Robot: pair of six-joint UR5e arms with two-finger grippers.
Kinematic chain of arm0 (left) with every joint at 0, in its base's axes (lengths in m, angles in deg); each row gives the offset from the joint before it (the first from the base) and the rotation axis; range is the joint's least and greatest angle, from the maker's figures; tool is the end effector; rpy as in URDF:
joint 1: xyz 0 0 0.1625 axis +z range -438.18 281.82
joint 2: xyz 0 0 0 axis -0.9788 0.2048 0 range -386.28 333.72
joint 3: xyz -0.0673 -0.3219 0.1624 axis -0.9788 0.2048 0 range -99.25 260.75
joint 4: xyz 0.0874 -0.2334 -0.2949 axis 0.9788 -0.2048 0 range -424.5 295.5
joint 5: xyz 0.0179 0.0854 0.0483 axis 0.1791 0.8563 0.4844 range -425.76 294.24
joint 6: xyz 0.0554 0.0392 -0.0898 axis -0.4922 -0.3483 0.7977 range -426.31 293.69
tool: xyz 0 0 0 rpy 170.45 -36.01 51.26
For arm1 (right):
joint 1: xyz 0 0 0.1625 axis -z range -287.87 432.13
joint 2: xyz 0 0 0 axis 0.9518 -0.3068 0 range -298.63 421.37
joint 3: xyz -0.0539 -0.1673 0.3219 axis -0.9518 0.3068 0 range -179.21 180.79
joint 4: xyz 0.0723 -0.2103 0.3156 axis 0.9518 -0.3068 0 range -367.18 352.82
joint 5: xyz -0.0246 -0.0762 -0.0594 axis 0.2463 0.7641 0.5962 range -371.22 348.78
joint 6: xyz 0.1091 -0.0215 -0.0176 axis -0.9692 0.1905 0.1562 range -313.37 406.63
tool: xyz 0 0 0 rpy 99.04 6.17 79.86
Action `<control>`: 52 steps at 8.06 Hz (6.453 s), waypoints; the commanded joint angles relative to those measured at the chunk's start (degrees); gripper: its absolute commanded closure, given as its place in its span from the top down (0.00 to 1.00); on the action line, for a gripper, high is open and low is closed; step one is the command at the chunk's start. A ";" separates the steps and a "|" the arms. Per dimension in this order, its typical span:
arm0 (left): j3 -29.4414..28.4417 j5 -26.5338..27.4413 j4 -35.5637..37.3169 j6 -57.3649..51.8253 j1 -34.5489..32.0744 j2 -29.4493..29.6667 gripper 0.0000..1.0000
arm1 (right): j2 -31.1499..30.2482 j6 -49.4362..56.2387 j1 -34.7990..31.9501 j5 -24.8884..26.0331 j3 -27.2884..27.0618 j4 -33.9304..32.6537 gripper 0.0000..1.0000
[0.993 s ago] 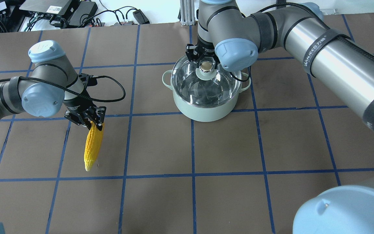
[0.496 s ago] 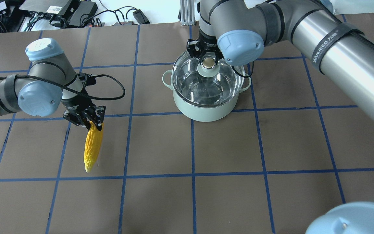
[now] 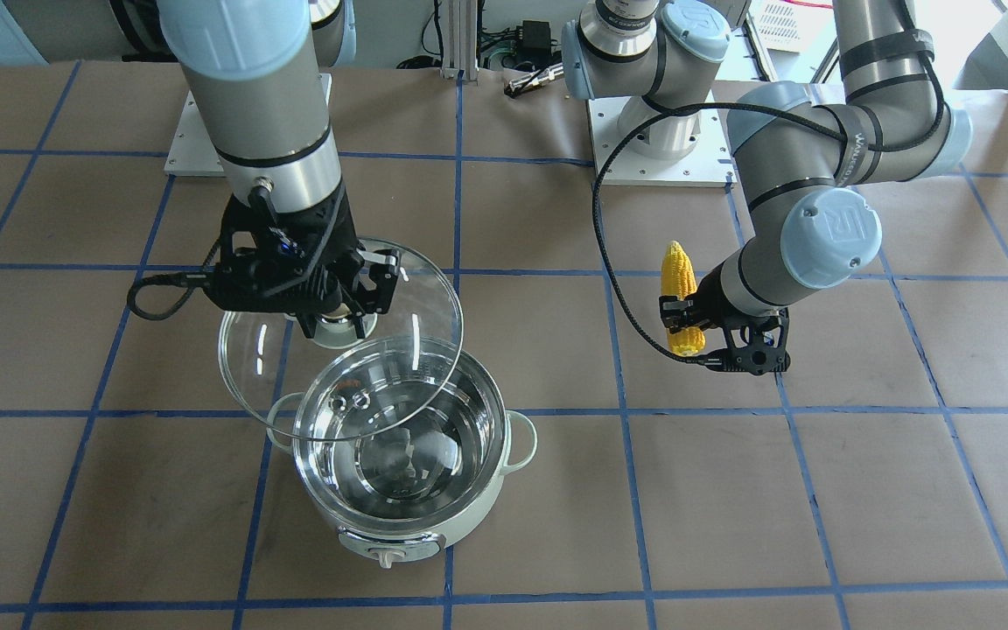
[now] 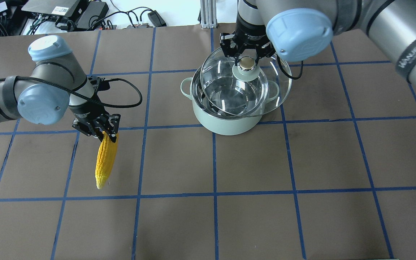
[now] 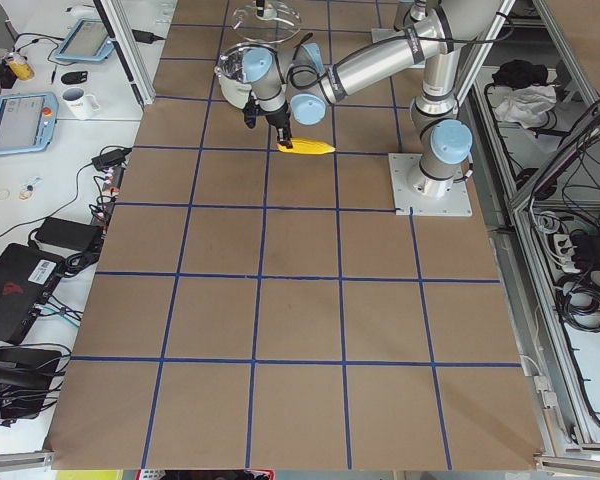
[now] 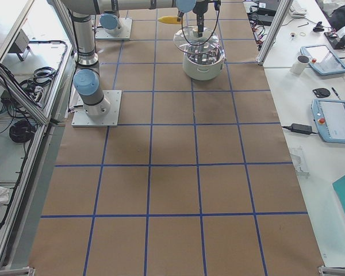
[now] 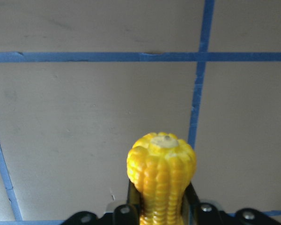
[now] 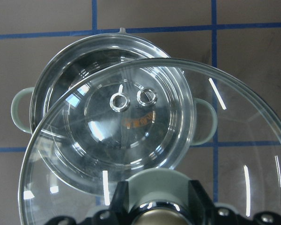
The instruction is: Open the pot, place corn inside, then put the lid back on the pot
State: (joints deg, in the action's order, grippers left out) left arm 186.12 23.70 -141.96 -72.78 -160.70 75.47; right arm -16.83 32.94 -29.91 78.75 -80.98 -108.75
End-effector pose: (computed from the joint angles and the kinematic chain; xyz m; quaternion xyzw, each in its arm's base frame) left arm -0.0727 -0.4790 0.2224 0.0094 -0.9919 -0.1253 0.0200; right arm 0.2455 -0.5111 0.4014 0.0143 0.9975 -0.0680 0.0158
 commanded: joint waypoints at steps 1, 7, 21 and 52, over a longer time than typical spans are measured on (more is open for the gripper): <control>-12.50 -2.79 -11.79 6.52 -5.89 0.82 0.00 | -8.88 8.93 2.99 0.29 -4.52 8.57 0.34; -34.77 -3.59 -16.59 22.36 -24.77 14.95 0.00 | -10.05 12.90 7.92 0.39 -4.72 10.08 0.34; -50.61 -9.13 -5.43 23.61 -25.59 27.98 0.00 | -10.31 12.46 7.39 1.18 -4.89 9.81 0.27; -22.40 2.47 -12.27 7.43 -11.08 -4.10 1.00 | 15.26 -6.17 -3.33 -0.76 4.25 -7.77 0.20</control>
State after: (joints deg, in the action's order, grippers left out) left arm 163.82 25.96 -154.27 -65.41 -171.82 70.66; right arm -1.65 26.73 -33.17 78.06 -76.71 -116.61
